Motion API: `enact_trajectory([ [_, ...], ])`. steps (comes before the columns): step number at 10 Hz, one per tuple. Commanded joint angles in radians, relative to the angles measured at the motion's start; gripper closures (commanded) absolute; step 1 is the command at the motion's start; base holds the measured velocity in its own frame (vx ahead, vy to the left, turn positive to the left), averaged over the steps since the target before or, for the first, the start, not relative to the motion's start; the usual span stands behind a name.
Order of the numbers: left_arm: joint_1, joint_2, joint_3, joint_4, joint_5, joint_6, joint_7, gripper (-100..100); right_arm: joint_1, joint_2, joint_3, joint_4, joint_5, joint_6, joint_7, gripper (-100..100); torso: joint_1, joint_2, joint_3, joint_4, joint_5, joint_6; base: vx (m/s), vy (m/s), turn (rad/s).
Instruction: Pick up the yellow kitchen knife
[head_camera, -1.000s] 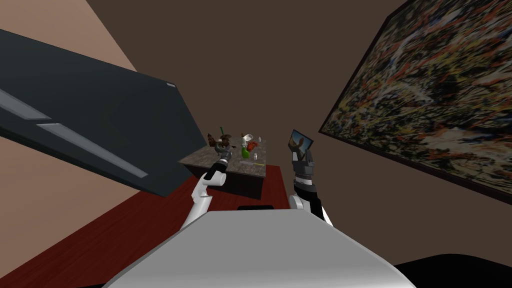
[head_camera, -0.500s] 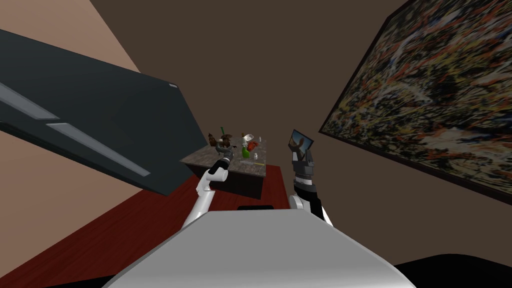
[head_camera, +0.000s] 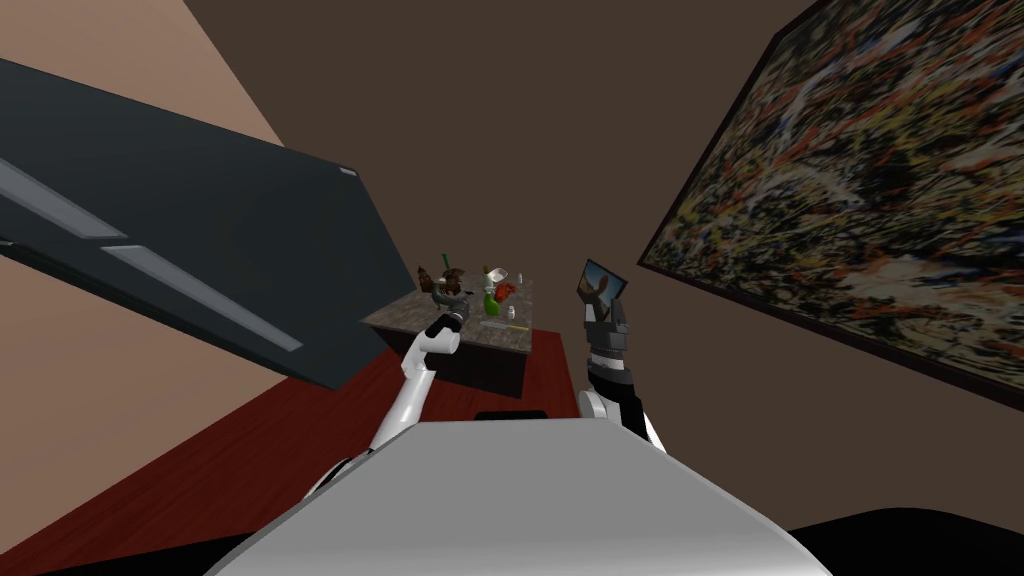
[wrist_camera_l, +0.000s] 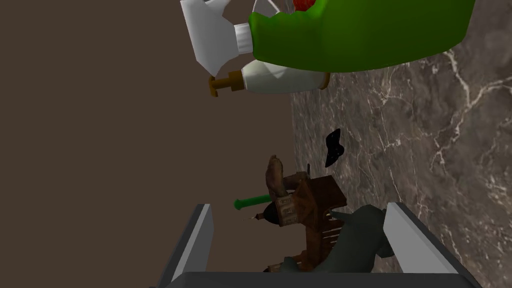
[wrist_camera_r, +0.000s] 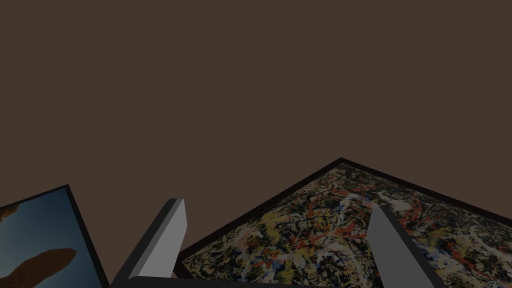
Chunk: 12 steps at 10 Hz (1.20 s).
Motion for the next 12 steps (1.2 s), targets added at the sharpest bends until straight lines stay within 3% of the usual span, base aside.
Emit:
enact_trajectory([
  [1,-0.028,0.001,0.002,0.026,-0.001,0.050,0.005,-100,0.000,0.000,0.000,0.000,0.000,0.000,0.000,0,0.000,0.000,0.000,0.000,0.000,0.000,-0.003,-0.007,0.005],
  [2,-0.028,0.001,0.002,0.026,-0.001,0.060,0.005,-100,0.000,0.000,0.000,0.000,0.000,0.000,0.000,0,0.000,0.000,0.000,0.000,0.000,0.000,0.000,0.000,0.000],
  [3,-0.073,0.001,0.005,0.070,-0.001,0.101,0.013,-100,0.000,0.000,0.000,0.000,0.000,0.000,0.000,0,0.000,0.000,0.000,0.000,0.000,0.000,-0.003,-0.008,0.005],
  [4,-0.073,0.001,0.005,0.070,-0.001,0.128,0.013,-100,0.000,0.000,0.000,0.000,0.000,0.000,0.000,0,0.000,0.000,0.000,0.000,0.000,0.000,-0.001,-0.008,0.000],
  [5,-0.117,0.002,0.008,0.113,-0.002,0.157,0.022,-100,0.000,0.000,0.000,0.000,0.000,0.000,0.000,0,0.000,0.000,0.000,0.000,0.000,0.000,0.002,-0.012,-0.005],
  [7,-0.117,0.002,0.008,0.113,-0.002,0.209,0.022,-100,0.000,0.000,0.000,0.000,0.000,0.000,0.000,0,0.000,0.000,0.000,0.000,0.000,0.000,0.001,-0.005,-0.002],
  [8,-0.161,0.001,0.011,0.157,-0.003,0.242,0.030,-100,0.000,0.000,0.000,0.000,0.000,0.000,0.000,0,0.000,0.000,0.000,0.000,0.000,0.000,0.001,-0.009,-0.012],
  [10,-0.161,0.001,0.011,0.157,-0.003,0.283,0.030,-100,0.000,0.000,0.000,0.000,0.000,0.000,0.000,0,0.000,0.000,0.000,0.000,0.000,0.000,0.002,-0.004,-0.006],
  [11,-0.203,0.000,0.015,0.201,-0.004,0.324,0.038,-100,0.000,0.000,0.000,0.000,0.000,0.000,0.000,0,0.000,0.000,0.000,0.000,0.000,0.000,0.002,-0.011,-0.019],
  [12,-0.203,0.000,0.015,0.201,-0.004,0.349,0.038,-100,0.000,0.000,0.000,0.000,0.000,0.000,0.000,0,0.000,0.000,0.000,0.000,0.000,0.000,0.004,-0.010,-0.013],
])
